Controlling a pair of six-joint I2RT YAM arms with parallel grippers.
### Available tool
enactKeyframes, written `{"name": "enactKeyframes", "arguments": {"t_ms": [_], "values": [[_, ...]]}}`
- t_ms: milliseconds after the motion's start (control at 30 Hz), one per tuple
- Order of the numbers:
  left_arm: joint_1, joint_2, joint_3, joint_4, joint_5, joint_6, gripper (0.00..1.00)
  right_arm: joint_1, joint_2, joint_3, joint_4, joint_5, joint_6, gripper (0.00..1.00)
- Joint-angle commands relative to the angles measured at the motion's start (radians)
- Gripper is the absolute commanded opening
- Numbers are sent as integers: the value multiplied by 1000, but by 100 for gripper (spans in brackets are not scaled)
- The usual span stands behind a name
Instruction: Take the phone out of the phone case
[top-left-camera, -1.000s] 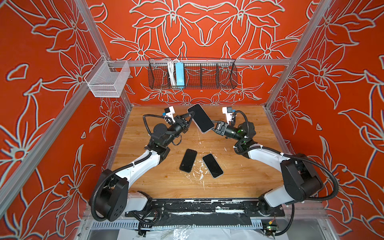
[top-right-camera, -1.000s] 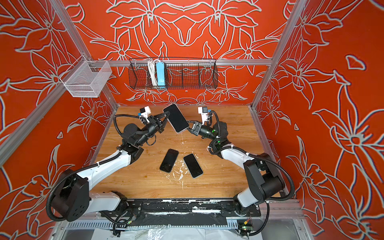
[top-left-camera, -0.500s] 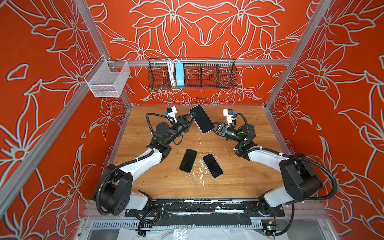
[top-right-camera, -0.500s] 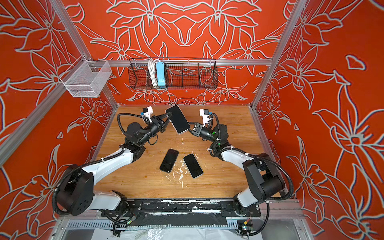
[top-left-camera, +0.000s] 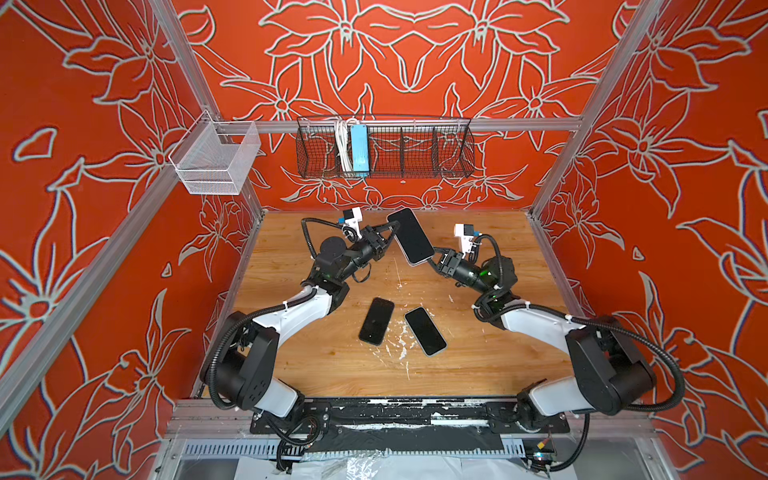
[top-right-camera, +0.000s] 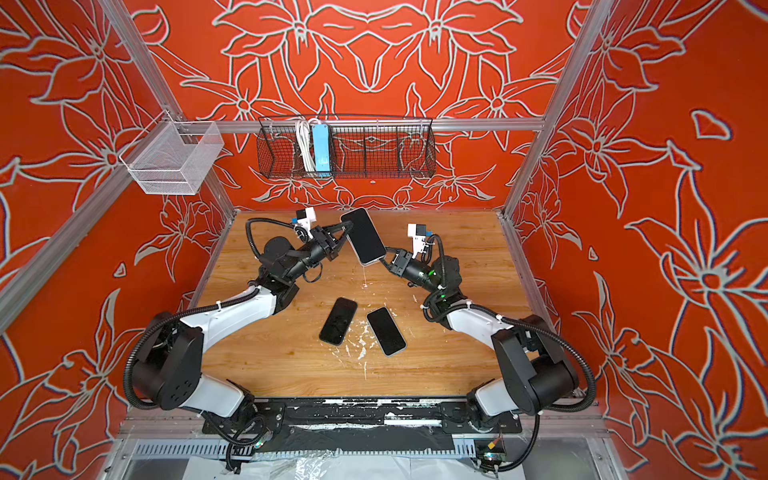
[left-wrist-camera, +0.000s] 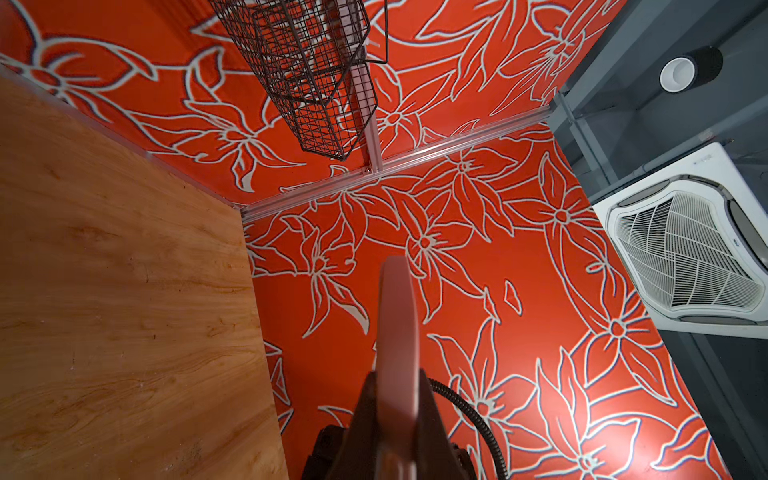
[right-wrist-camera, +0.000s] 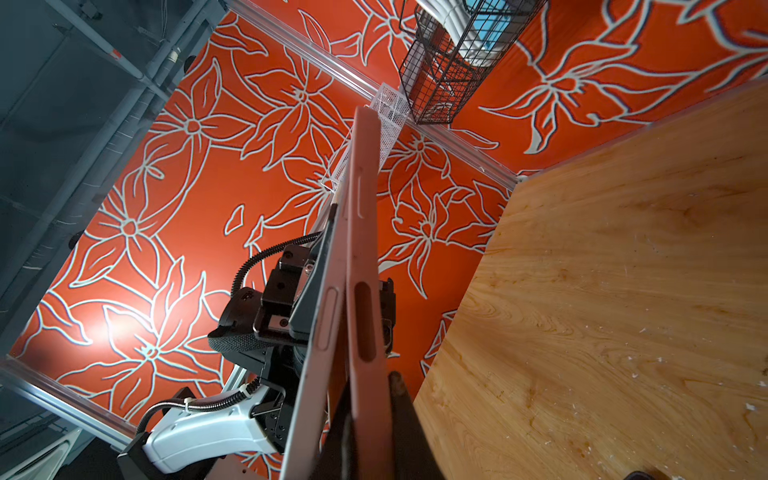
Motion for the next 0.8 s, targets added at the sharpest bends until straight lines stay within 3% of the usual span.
{"name": "enactKeyframes", "arguments": {"t_ms": [0,133,300,467,767], "values": [[13,20,30,68,-29,24,0,10,-38,-15,48,23,36,7],[14,32,26,62,-28,37,2,10,-60,-23,34,43,52,4],[14,31,23,46,-27,45,12,10,-80,-47,35,89,85,0],[14,24,9,40,-27,46,34,10,-80,-65,62,136,120,0],[13,-1,-6,9,-27,57,63,10,-49,-58,120,164,165,0]]}}
